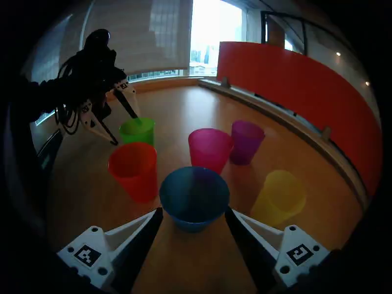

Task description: Pour water

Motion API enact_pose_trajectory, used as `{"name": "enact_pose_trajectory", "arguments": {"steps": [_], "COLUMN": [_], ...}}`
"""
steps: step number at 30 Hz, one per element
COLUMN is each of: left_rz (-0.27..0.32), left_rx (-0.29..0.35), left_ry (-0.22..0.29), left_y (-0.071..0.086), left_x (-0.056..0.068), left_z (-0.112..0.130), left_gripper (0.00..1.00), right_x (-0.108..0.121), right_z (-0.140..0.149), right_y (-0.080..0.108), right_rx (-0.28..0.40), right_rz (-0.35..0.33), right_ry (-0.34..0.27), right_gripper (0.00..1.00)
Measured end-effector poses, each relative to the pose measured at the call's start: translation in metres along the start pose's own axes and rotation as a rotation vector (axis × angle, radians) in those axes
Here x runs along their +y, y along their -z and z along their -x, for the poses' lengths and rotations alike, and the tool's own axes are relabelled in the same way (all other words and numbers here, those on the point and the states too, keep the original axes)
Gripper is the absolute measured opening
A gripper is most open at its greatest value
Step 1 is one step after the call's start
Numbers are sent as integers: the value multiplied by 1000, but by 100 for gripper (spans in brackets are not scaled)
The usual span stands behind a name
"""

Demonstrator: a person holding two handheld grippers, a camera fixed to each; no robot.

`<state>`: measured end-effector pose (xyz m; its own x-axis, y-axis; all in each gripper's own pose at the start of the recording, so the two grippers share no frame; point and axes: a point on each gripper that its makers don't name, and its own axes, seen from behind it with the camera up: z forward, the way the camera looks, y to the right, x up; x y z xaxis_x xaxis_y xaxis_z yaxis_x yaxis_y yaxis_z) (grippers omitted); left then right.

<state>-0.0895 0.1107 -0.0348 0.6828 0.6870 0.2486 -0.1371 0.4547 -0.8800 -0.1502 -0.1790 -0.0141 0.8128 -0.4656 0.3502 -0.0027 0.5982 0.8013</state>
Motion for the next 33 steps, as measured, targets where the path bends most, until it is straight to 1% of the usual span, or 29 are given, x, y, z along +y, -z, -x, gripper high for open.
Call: {"name": "enact_pose_trajectory", "arguments": {"steps": [6, 9, 12, 18, 21, 27, 33], "left_rz": [-18, -38, -72, -127, -171, -240, -343], "left_rx": [4, 6, 12, 24, 35, 73, 122], "left_ry": [18, 22, 29, 72, 87, 123, 155], "left_y": [6, 9, 15, 27, 32, 43, 59], "left_x": [2, 1, -4, -11, -17, -24, -42], "left_z": [7, 11, 14, 21, 23, 24, 22], "left_gripper": [92, 92, 92, 92, 93, 93, 93], "right_x": [0, -1, -1, -2, -1, 6, 18], "right_z": [7, 11, 14, 20, 22, 21, 13], "right_y": [14, 23, 33, 56, 67, 92, 112], "right_rx": [5, 8, 12, 34, 43, 79, 126], "right_rz": [34, 51, 74, 120, 142, 205, 278], "right_ry": [-12, -24, -35, -69, -87, -126, -185], "right_gripper": [99, 99, 99, 98, 99, 99, 98]}}
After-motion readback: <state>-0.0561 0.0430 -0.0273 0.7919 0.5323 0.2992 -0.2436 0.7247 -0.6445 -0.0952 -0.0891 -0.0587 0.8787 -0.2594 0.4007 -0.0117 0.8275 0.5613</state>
